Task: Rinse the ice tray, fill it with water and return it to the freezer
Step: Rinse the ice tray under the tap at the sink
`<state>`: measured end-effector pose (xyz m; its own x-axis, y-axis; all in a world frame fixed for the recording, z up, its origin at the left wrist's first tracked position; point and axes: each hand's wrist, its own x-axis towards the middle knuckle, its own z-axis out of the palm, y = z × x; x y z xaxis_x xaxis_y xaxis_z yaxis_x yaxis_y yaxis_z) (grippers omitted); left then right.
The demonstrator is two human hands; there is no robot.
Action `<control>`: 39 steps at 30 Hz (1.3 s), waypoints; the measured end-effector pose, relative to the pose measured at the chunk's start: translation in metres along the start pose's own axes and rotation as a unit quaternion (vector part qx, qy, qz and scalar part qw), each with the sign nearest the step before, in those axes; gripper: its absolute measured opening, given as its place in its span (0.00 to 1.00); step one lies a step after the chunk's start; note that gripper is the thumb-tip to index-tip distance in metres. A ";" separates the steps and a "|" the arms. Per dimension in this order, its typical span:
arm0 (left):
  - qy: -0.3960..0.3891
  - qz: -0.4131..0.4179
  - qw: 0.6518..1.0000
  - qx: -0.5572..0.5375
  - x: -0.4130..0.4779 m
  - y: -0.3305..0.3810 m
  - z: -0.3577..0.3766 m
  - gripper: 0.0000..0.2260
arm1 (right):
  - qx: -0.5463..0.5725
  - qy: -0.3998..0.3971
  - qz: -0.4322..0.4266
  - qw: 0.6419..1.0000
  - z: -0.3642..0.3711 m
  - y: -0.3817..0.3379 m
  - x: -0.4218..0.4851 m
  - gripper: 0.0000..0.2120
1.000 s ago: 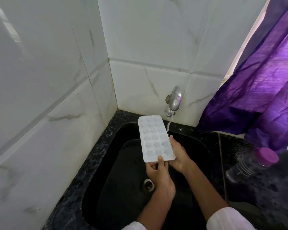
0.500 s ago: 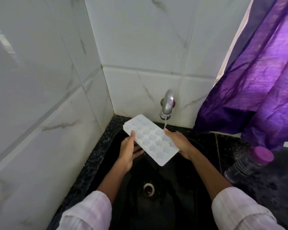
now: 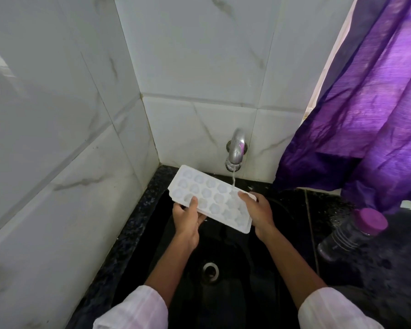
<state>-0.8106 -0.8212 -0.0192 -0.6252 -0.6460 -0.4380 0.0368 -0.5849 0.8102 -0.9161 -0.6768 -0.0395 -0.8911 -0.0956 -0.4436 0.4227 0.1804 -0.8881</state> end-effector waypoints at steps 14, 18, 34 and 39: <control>-0.030 0.015 0.999 0.019 -0.017 -0.008 -0.028 0.22 | -0.048 0.011 0.054 0.997 0.022 0.000 0.000 0.15; -0.031 0.013 0.999 0.022 -0.020 -0.009 -0.034 0.22 | -0.040 -0.027 0.091 0.995 0.023 -0.005 -0.003 0.08; -0.006 0.024 0.996 0.086 -0.010 0.025 -0.069 0.08 | -0.088 -0.006 0.043 0.995 0.014 -0.004 -0.008 0.31; -0.031 0.038 0.991 0.124 -0.014 0.024 -0.075 0.10 | -0.119 0.030 0.031 0.992 0.016 -0.001 -0.010 0.28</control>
<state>-0.7427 -0.8635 -0.0227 -0.6746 -0.6480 -0.3536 -0.1021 -0.3926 0.9140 -0.9050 -0.6914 -0.0361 -0.8761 -0.0202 -0.4818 0.4320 0.4109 -0.8028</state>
